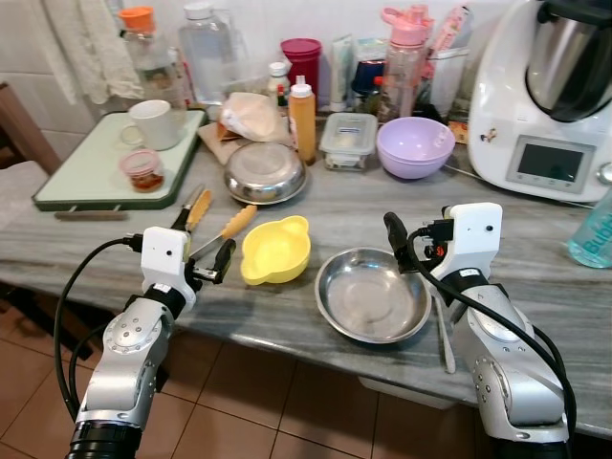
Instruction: Setting the table
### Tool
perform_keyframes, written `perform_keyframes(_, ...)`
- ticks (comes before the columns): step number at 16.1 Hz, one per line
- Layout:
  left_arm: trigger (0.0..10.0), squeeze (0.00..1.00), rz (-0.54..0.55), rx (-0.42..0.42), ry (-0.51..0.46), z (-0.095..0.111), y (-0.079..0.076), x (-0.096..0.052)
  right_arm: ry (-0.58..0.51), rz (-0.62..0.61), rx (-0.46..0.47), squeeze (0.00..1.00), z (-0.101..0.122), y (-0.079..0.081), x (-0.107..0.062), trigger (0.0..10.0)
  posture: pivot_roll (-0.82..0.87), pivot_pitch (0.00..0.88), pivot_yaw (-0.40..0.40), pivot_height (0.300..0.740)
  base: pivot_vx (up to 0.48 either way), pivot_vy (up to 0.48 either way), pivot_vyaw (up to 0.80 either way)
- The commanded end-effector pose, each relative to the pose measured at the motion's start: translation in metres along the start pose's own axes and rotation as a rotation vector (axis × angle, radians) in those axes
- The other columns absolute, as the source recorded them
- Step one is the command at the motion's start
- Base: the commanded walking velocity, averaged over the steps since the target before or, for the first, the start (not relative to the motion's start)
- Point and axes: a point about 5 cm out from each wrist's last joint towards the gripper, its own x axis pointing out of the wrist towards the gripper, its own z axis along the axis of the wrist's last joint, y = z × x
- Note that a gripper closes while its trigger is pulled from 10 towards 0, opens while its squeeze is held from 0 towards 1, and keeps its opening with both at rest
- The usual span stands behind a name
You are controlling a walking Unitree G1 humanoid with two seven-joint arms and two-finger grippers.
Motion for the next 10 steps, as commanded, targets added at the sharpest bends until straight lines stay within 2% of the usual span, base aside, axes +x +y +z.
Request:
perform_keyframes(1, 10.0, 0.0, 0.013, 0.013, -0.002, 0.0035, 0.0028, -0.0001, -0.002, -0.022, 0.005, 0.0, 0.0, -0.0027, 0.0, 10.0, -0.08, 0.0, 0.064, 0.74, 0.0, 0.0, 0.0)
perform_keyframes(10, 10.0, 0.0, 0.006, 0.016, 0.012, 0.0035, 0.0027, 0.0004, 0.002, -0.045, 0.016, 0.0, -0.0015, -0.0053, 0.0005, 10.0, -0.08, 0.0, 0.065, 0.74, -0.265, 0.0, 0.0)
